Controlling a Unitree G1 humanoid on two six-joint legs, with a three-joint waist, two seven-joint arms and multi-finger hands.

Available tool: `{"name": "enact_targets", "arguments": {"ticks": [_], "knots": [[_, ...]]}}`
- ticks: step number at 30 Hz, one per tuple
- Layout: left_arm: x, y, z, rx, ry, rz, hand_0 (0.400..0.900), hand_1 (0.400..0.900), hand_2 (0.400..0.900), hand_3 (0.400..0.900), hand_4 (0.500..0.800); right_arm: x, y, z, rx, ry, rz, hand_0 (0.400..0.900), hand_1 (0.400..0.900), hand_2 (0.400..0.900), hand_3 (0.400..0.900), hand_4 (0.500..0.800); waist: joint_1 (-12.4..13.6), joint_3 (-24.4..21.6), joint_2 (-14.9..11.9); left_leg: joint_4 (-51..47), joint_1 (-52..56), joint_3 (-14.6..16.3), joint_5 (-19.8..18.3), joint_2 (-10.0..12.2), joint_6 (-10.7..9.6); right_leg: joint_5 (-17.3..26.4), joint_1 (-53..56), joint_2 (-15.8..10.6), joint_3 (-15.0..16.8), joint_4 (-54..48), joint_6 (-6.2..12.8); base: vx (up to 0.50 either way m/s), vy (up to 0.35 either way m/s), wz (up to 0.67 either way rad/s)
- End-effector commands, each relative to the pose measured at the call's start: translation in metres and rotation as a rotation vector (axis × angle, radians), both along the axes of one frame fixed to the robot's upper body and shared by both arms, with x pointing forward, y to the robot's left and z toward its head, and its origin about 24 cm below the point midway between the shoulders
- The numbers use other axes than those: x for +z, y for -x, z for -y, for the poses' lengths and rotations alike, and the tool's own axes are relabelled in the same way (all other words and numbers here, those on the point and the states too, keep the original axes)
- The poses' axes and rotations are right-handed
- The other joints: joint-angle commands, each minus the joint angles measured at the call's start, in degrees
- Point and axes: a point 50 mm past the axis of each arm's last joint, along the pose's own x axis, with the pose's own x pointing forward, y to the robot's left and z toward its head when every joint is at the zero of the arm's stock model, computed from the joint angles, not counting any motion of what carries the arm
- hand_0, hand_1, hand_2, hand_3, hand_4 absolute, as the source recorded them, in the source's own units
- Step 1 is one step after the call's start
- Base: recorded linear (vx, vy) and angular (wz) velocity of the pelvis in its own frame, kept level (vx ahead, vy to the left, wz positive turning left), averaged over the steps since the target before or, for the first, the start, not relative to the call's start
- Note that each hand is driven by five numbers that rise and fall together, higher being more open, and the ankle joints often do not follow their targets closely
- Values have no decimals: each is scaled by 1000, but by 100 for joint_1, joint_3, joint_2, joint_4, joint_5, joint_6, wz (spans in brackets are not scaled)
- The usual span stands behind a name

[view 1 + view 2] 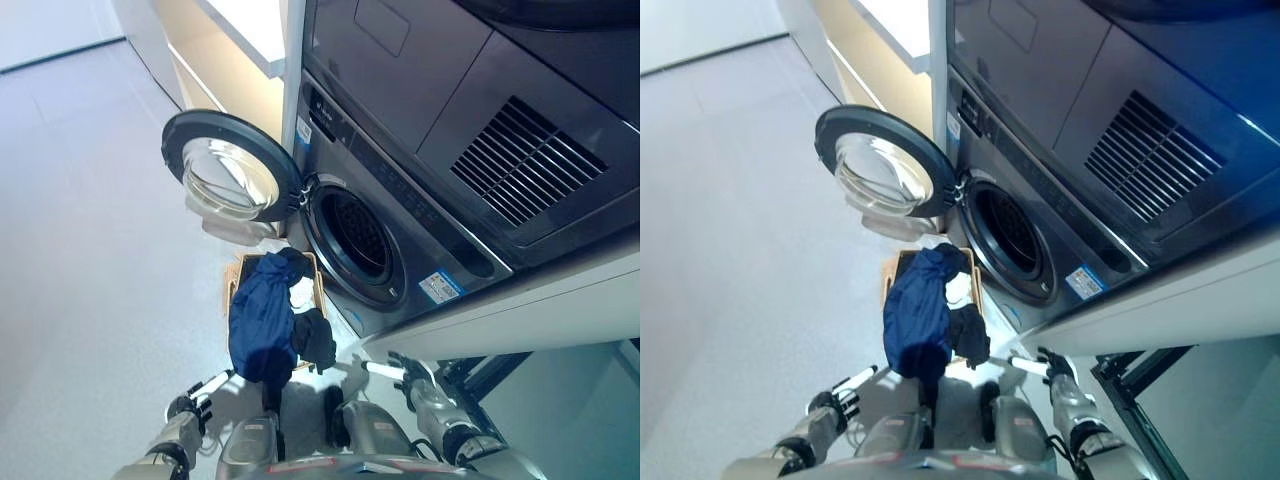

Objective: Put the clothes in the basket into the washing machine.

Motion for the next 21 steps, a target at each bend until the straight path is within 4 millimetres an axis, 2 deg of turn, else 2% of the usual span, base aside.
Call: {"name": "enact_targets", "arguments": {"ticks": [1,7,8,14,17,21], "knots": [[2,-5,1,18,-23,21,900,900,900,900,800,28,-38,-2,96,56,163,900,900,900,900,800,45,163,9,879,-329,-139,-1097,-250,-264,707,87,45,297,-380,109,14,-84,27],[6,-21,12,41,2,74,900,900,900,900,800,50,-68,-23,242,106,247,900,900,900,900,800,117,370,121,917,-743,-314,-962,-252,-359,758,-164,53,113,-345,1,-6,-92,23],[8,-24,10,47,2,82,900,900,900,900,800,57,-76,-32,297,120,281,900,900,900,900,800,135,424,138,932,-836,-347,-933,-240,-382,753,-233,50,73,-330,-18,-17,-82,18],[21,-45,4,99,-15,173,900,900,900,900,800,85,-101,-56,402,176,418,900,900,900,900,800,165,676,210,1027,-1273,-436,-841,-193,-442,730,-685,49,3,-158,-51,-25,-58,6],[30,-57,-1,126,-25,223,900,900,900,900,800,94,-107,-70,437,171,458,900,900,900,900,800,189,741,212,1074,-1479,-469,-790,-183,-456,732,-888,43,-16,-73,-49,-17,-27,7],[40,-74,4,104,-31,275,900,900,900,900,800,103,-116,-78,465,208,483,900,900,900,900,800,233,958,264,1131,-1734,-566,-711,-209,-473,723,-1138,10,-108,48,-52,-41,-9,22]]}}
